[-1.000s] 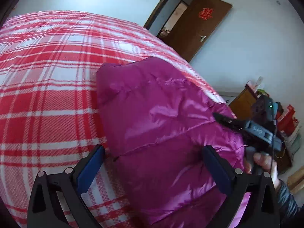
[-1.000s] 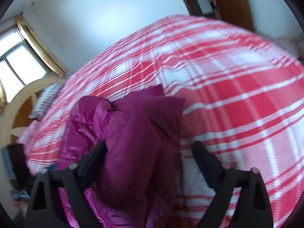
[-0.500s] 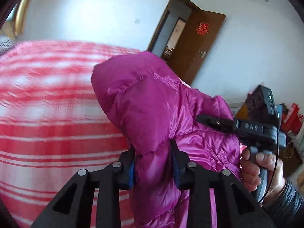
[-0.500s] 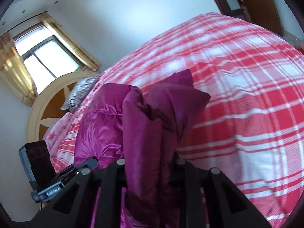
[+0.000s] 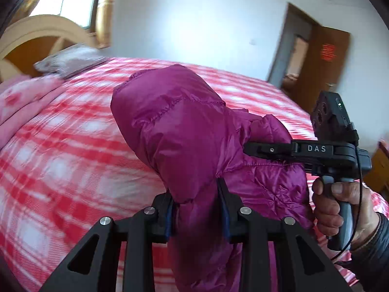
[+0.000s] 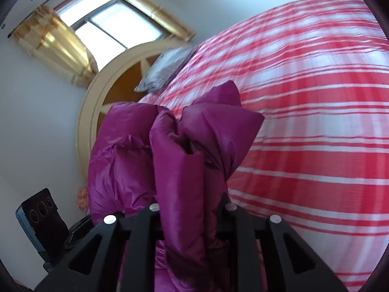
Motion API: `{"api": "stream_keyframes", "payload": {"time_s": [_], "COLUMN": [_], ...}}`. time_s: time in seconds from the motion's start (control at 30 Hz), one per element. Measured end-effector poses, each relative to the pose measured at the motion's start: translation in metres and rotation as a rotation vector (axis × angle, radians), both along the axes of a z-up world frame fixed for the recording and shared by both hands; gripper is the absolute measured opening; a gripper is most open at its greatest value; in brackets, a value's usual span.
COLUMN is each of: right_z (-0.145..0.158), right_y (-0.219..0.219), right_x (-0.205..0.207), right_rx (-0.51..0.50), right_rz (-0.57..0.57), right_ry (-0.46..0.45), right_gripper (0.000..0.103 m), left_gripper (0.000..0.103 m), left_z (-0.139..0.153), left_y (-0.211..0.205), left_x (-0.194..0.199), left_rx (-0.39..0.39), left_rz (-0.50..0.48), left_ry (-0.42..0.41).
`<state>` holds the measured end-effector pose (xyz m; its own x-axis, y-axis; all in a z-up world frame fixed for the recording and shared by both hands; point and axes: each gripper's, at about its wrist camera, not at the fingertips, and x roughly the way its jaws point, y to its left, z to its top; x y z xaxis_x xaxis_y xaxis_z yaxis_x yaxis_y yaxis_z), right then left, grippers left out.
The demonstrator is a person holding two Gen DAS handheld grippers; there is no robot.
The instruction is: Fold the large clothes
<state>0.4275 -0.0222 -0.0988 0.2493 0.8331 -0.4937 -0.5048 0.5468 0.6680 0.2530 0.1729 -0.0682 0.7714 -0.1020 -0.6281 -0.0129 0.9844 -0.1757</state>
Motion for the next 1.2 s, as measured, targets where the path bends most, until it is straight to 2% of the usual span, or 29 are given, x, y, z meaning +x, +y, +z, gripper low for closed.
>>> {"api": "stream_keyframes", "payload": {"time_s": [0.1, 0.17, 0.2, 0.27, 0.4, 0.5, 0.6, 0.7, 0.77, 0.87, 1.0, 1.2], "right_z": [-0.019, -0.034, -0.039, -0.051, -0.062, -0.065, -0.063, -0.051, -0.041, -0.02, 0.019, 0.068], "right_y": [0.046, 0.06, 0.063, 0.059, 0.053, 0.05, 0.049, 0.041, 0.03, 0.02, 0.001, -0.012], "right_x": [0.004, 0.01, 0.012, 0.02, 0.027, 0.028, 0.029, 0.019, 0.009, -0.005, -0.043, -0.111], "right_rx": [-0.035, -0.06, -0.068, -0.05, -0.068, -0.08, -0.103, -0.128, -0.156, -0.198, -0.243, -0.219], "right_rz": [0.051, 0.059, 0.055, 0.041, 0.029, 0.023, 0.006, -0.016, -0.045, -0.092, -0.182, -0.249], "right_ry": [0.027, 0.043, 0.052, 0.092, 0.112, 0.126, 0.123, 0.072, 0.028, -0.049, -0.181, -0.37], "right_gripper": [0.021, 0.021, 0.021, 0.021, 0.023, 0.027, 0.043, 0.05, 0.062, 0.068, 0.076, 0.09], "left_gripper": [0.032, 0.039, 0.041, 0.055, 0.063, 0.067, 0.069, 0.069, 0.071, 0.074, 0.078, 0.081], "left_z": [-0.02, -0.037, -0.044, -0.056, -0.059, -0.061, -0.055, -0.046, -0.035, -0.015, 0.012, 0.044], "left_y": [0.024, 0.038, 0.042, 0.046, 0.053, 0.049, 0.048, 0.052, 0.051, 0.044, 0.041, 0.036], "left_x": [0.005, 0.003, -0.004, -0.011, -0.018, -0.024, -0.034, -0.044, -0.054, -0.073, -0.092, -0.109], "left_rx": [0.002, -0.003, -0.009, -0.035, -0.04, -0.04, -0.037, -0.014, 0.01, 0.032, 0.043, 0.043], "left_rz": [0.054, 0.088, 0.105, 0.127, 0.146, 0.17, 0.177, 0.184, 0.186, 0.173, 0.162, 0.132], "left_ry": [0.049, 0.084, 0.093, 0.101, 0.081, 0.077, 0.084, 0.063, 0.035, -0.014, -0.082, -0.16]}}
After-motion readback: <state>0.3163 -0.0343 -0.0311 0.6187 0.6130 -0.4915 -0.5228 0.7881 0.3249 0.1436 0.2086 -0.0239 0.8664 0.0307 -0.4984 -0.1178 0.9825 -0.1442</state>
